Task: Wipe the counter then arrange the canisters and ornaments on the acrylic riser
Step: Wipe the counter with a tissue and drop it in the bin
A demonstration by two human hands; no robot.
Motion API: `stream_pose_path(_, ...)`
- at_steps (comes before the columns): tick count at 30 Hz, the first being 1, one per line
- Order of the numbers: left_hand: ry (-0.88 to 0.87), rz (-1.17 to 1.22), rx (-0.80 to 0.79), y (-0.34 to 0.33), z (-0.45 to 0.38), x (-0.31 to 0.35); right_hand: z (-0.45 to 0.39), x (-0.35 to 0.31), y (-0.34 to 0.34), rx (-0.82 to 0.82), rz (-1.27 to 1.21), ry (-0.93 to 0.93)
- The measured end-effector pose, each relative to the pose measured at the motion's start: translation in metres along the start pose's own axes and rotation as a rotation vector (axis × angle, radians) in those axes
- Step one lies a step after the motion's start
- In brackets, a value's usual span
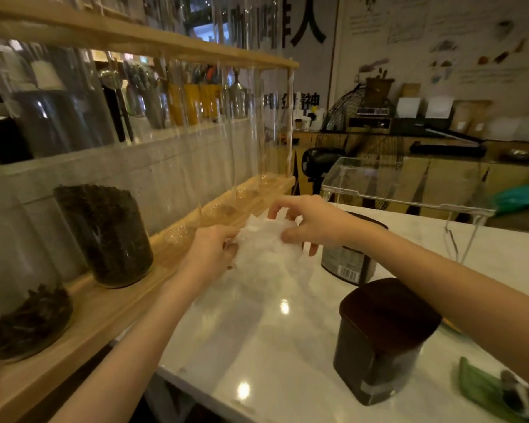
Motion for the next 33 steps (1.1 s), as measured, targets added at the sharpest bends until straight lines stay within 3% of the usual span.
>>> stream_pose_path(8, -0.167, 0.141, 0.068, 0.024, 0.003, 0.095, 0.089, -0.001, 0.060, 0.483, -0.103, -0.082)
stream_pose_path(14, -0.321, 0.180, -0.017, 0.019, 0.033, 0.177, 0.177, 0.001, 0.087, 0.661, -0.177, -0.175)
stream_pose_path(22, -0.491, 0.257, -0.266, -0.020, 0.118, 0.265, 0.323, -0.005, 0.073, 0.730, -0.119, -0.368)
stream_pose_path(33, -0.386, 0.352, -0.529, -0.097, 0.266, 0.312, 0.500, 0.023, -0.021, 0.627, -0.154, -0.614)
Point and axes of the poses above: each hand's wrist, its own z-axis away from the middle knuckle, its own y-axis out of the back of the hand, x = y × z, the point moved 3 cm from there along -z, towards the middle knuckle
